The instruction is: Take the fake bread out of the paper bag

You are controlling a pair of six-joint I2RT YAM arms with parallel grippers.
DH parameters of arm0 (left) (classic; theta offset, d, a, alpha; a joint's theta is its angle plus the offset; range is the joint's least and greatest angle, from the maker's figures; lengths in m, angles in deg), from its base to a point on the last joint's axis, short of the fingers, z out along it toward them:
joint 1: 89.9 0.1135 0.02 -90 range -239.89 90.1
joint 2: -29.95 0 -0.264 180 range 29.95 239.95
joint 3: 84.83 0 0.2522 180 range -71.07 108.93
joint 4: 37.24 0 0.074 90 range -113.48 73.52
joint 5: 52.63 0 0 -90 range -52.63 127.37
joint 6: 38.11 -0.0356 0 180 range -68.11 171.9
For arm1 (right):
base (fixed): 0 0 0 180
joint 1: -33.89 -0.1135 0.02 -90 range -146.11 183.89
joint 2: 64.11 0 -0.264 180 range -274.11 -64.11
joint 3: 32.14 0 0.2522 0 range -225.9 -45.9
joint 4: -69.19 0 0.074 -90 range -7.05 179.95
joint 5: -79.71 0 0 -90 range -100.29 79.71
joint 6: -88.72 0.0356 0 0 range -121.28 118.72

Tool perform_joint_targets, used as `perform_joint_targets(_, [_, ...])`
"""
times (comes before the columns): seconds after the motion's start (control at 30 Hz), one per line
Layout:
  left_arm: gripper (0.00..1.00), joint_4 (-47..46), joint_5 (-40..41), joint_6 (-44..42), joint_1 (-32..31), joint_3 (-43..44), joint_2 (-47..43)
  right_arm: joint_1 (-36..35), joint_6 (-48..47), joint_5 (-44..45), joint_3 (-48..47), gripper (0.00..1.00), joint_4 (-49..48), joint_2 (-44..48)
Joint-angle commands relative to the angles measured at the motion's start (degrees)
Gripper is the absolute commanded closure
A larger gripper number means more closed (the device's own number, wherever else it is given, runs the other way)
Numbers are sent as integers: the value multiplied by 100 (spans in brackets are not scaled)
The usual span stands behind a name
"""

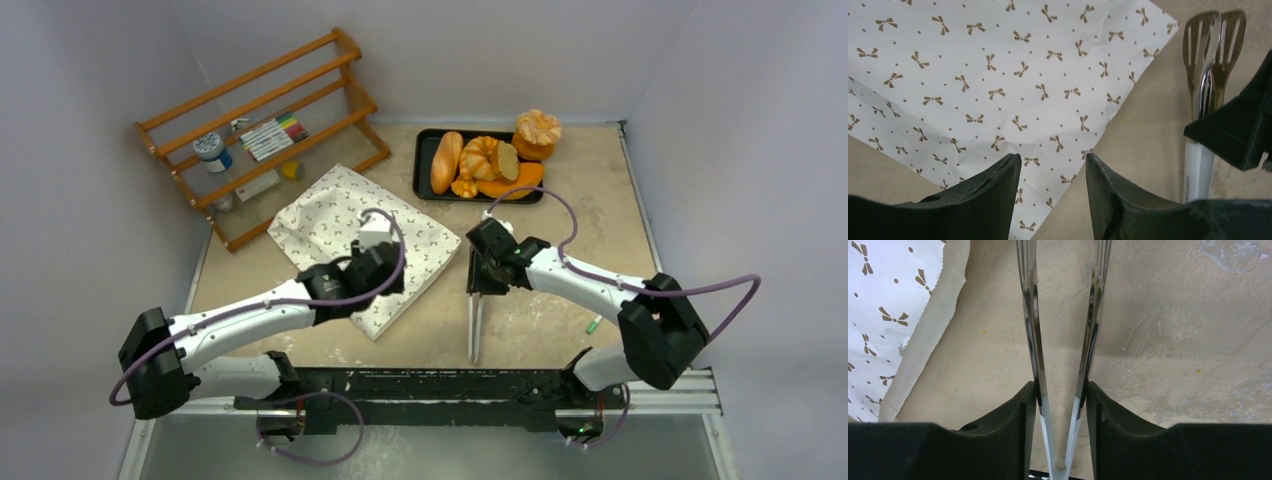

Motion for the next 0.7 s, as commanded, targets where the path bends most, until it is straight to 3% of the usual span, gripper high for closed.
perform_joint_targets(0.0, [49, 640, 1620, 285, -1109, 241, 301, 60, 278, -112, 142, 57, -491, 66])
perform_joint_targets(0.27, [48, 1380, 2852, 903, -2238, 631, 1514, 392, 213, -234, 428, 55, -931, -131])
perform_joint_targets(0.67, [47, 1373, 3213, 1118, -2607, 736, 2215, 885, 56, -263, 574, 55, -1005, -119])
